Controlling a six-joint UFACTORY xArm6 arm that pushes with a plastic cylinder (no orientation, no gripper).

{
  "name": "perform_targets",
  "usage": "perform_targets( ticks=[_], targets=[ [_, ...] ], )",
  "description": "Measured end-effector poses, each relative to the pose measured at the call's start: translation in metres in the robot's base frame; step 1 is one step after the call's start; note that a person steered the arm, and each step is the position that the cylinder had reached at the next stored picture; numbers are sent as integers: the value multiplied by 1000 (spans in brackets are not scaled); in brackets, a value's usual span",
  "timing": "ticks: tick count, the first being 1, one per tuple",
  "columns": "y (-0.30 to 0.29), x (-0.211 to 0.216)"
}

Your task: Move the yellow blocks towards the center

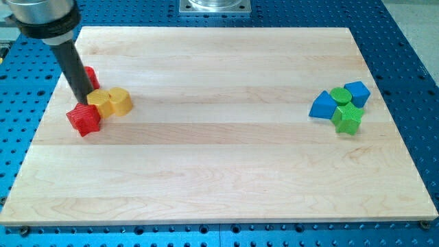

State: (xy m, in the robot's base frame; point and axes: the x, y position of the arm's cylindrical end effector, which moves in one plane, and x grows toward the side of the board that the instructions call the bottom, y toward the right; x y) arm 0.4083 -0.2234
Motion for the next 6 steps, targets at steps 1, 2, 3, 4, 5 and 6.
perform_targets(
  ticks=[1, 2, 3, 4, 5, 6],
  targets=[
    [-46, 21],
    [13, 31],
    [64, 31],
    [67, 31],
    [67, 31],
    [60, 47]
  ],
)
